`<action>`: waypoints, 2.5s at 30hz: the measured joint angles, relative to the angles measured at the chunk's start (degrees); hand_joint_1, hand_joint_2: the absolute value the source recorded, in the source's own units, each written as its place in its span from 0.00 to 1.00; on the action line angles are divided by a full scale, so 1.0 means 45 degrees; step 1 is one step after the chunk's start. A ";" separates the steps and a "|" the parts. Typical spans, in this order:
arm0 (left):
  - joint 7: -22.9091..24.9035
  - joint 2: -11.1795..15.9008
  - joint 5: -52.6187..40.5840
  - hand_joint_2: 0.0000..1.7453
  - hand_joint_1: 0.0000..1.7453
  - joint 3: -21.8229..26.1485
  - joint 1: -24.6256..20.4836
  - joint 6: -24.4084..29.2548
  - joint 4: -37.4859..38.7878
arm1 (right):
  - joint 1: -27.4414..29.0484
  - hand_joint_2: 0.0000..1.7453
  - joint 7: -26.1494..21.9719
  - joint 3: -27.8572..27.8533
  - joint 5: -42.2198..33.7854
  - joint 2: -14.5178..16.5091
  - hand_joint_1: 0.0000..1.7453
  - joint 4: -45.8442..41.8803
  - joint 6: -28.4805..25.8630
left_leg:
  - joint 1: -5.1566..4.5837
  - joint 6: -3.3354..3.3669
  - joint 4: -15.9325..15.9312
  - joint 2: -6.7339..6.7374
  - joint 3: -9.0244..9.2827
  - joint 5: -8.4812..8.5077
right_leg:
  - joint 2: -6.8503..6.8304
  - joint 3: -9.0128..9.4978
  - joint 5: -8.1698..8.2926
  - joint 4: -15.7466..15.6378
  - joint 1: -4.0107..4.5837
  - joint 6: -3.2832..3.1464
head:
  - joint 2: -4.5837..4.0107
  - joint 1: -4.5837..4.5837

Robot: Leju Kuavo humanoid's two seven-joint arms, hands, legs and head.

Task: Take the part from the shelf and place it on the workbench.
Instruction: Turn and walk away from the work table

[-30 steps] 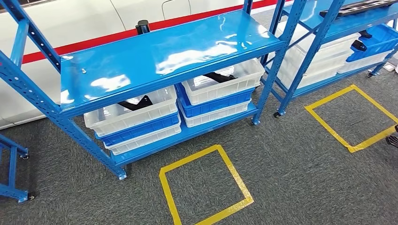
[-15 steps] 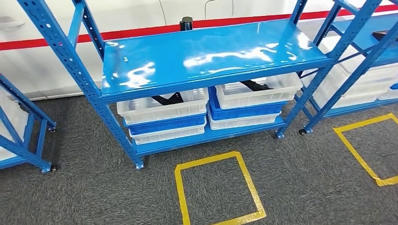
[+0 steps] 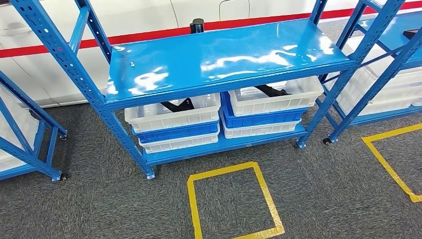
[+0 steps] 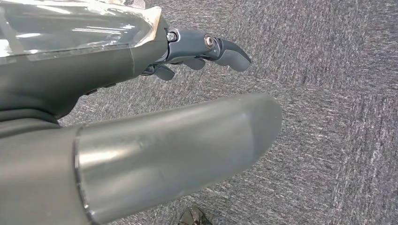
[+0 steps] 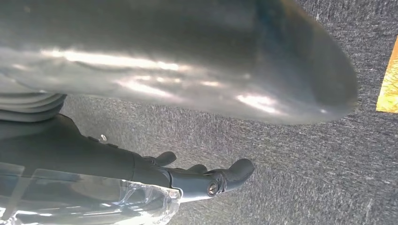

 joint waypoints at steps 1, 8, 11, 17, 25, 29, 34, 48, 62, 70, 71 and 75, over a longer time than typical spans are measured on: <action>-0.0021 0.0000 -0.0005 0.00 0.00 -0.0002 0.0000 -0.0022 0.0000 | 0.0003 0.00 -0.0016 -0.0023 -0.0005 0.0000 0.00 0.0000 -0.0001 | 0.0011 -0.0096 -0.0010 0.0002 0.0000 -0.0002 | 0.0000 -0.0004 -0.0005 0.0003 0.0010 -0.0029 | 0.0000 -0.0001; -0.0100 0.0000 -0.0016 0.00 0.00 -0.0007 0.0000 -0.0104 0.0000 | 0.0010 0.00 -0.0031 -0.0121 0.0006 -0.0001 0.00 0.0000 -0.0002 | 0.0012 -0.0293 -0.0022 0.0014 -0.0002 -0.0023 | -0.0001 -0.0028 -0.0014 0.0004 0.0016 -0.0075 | 0.0000 0.0006; -0.0106 0.0001 -0.0016 0.00 0.00 -0.0010 0.0000 -0.0110 0.0000 | 0.0010 0.00 -0.0021 -0.0126 0.0013 0.0001 0.00 0.0000 0.0000 | -0.0015 -0.0292 -0.0019 0.0014 -0.0002 -0.0025 | -0.0001 -0.0037 -0.0014 -0.0003 -0.0004 -0.0075 | 0.0000 0.0007; -0.0131 0.0010 -0.0035 0.00 0.00 -0.0022 0.0000 -0.0206 0.0000 | 0.0009 0.00 0.0057 -0.0130 0.0011 -0.0004 0.00 0.0000 0.0000 | -0.0077 -0.0288 -0.0016 0.0014 -0.0001 -0.0026 | -0.0001 -0.0064 -0.0015 -0.0008 -0.0056 -0.0073 | 0.0000 0.0007; -0.0180 0.0049 -0.0114 0.00 0.00 -0.0095 -0.0004 -0.0212 -0.0005 | -0.0009 0.00 0.0062 -0.0136 0.0010 0.0032 0.00 0.0003 -0.0022 | 0.0028 0.0162 -0.0663 0.0103 0.0356 0.0320 | -0.0038 -0.0034 -0.0154 0.0116 -0.0070 0.0073 | 0.0000 0.0000; -0.0193 0.0035 -0.0132 0.00 0.00 -0.0125 -0.0005 -0.0223 -0.0004 | -0.0007 0.00 0.0062 -0.0152 -0.0023 0.0011 0.00 0.0004 -0.0036 | 0.0146 0.0169 -0.0842 0.0217 0.0378 0.0448 | -0.0064 -0.1295 -0.1301 0.2724 -0.0163 -0.0003 | 0.0000 0.0044; -0.0189 0.0042 -0.0227 0.00 0.00 -0.0214 -0.0012 -0.0205 -0.0005 | -0.0023 0.00 0.0062 -0.0214 -0.0022 -0.0008 0.00 0.0010 -0.0044 | 0.0400 -0.0421 -0.0208 0.0157 0.0030 0.0192 | 0.0025 -0.0091 -0.0331 0.0484 -0.0489 0.0769 | 0.0000 0.0106; -0.0170 0.0068 -0.0244 0.00 0.00 -0.0342 -0.0021 -0.0093 -0.0001 | -0.0044 0.00 0.0104 -0.0232 0.0149 -0.0011 0.00 0.0005 -0.0067 | 0.0212 -0.0214 0.2080 0.0894 -0.0537 -0.1194 | -0.0482 -0.0463 0.0095 0.0394 0.0000 -0.0324 | 0.0000 -0.0075; -0.0160 0.0002 -0.0220 0.00 0.00 -0.0351 -0.0023 -0.0051 0.0000 | -0.0121 0.00 0.0198 -0.0237 0.0283 -0.0030 0.00 0.0005 -0.0044 | -0.0007 0.0135 -0.0233 0.0961 0.0174 0.0060 | -0.0303 -0.1164 -0.1084 0.2727 -0.0032 0.0292 | 0.0000 0.0006; -0.0152 -0.0019 -0.0220 0.00 0.00 -0.0351 -0.0013 -0.0024 0.0000 | -0.0160 0.00 0.0199 -0.0238 0.0289 -0.0073 0.00 0.0006 -0.0029 | -0.0024 -0.0331 0.0198 0.0880 -0.0111 -0.0039 | -0.0268 0.0281 -0.0082 -0.0131 -0.0076 -0.0182 | 0.0000 -0.0026; -0.0151 -0.0017 -0.0220 0.00 0.00 -0.0351 -0.0010 -0.0008 0.0000 | -0.0170 0.00 0.0197 -0.0238 0.0296 -0.0073 0.00 0.0007 -0.0029 | 0.0003 -0.0401 0.0565 0.0883 -0.0269 -0.0357 | -0.0279 0.0250 -0.0016 -0.0148 -0.0122 -0.0281 | 0.0000 -0.0049; -0.0156 -0.0019 -0.0196 0.00 0.00 -0.0353 -0.0004 0.0021 0.0001 | -0.0146 0.00 0.0106 -0.0240 0.0258 -0.0066 0.00 0.0010 -0.0033 | 0.0128 -0.0649 0.3388 0.0896 -0.1372 -0.1969 | -0.0353 -0.0003 0.0183 -0.0130 -0.0133 -0.0415 | 0.0000 -0.0112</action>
